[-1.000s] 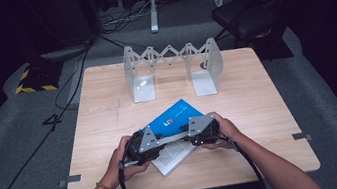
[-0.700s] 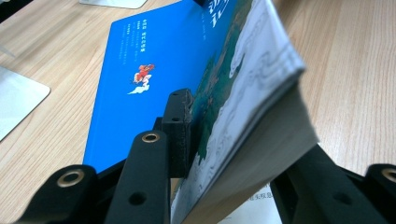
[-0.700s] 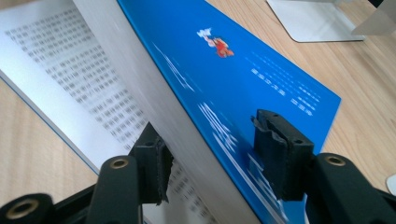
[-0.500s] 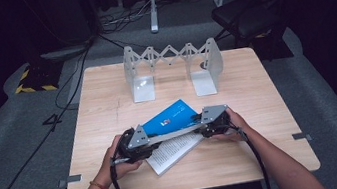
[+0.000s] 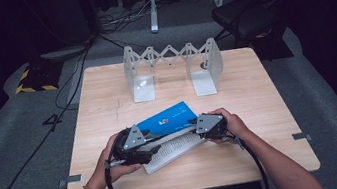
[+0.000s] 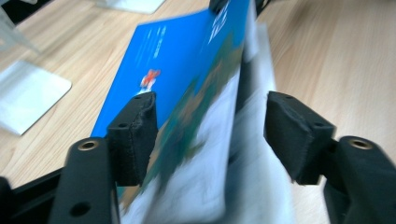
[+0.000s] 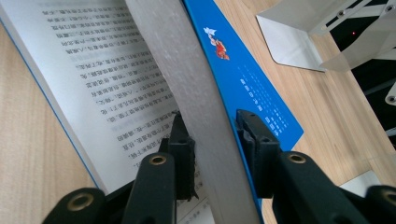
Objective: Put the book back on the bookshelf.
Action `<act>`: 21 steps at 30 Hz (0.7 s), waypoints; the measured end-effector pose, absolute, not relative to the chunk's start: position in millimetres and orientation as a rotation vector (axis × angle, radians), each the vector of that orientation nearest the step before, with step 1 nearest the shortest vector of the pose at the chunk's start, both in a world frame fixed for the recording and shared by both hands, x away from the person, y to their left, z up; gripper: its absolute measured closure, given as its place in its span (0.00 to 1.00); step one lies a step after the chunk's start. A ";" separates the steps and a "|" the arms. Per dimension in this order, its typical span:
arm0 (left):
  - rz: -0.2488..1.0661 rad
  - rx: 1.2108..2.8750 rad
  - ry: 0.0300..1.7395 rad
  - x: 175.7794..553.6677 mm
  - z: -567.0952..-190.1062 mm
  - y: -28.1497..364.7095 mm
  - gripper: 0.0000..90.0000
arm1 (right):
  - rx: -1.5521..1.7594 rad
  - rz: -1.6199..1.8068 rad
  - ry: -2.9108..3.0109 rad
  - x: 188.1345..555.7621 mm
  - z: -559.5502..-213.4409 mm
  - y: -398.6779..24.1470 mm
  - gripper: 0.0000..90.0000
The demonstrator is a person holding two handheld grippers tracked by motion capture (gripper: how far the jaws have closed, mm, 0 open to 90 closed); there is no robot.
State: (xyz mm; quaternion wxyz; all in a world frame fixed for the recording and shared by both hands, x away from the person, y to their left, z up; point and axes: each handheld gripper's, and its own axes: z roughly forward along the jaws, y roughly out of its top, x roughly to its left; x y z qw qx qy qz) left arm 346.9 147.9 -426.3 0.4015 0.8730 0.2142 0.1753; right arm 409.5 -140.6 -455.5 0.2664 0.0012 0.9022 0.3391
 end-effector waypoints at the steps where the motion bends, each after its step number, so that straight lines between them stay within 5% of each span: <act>1: 0.453 2.222 0.541 346.1 -425.3 142.2 0.37 | 0.005 0.910 2.436 407.6 -454.7 -138.7 0.78; 5: 0.518 2.300 0.535 346.4 -431.5 126.2 0.30 | 0.007 0.890 2.430 402.5 -452.5 -133.1 0.78; 9: 0.540 2.340 0.590 356.8 -442.0 124.0 0.36 | 0.011 0.876 2.431 401.0 -451.4 -131.3 0.78; 15: 0.552 2.336 0.502 357.3 -448.9 130.2 0.65 | 0.017 0.880 2.441 401.6 -453.5 -130.1 0.77; 21: 0.577 2.336 0.470 357.4 -448.4 133.3 0.75 | 0.048 1.004 2.464 409.0 -455.2 -137.3 0.73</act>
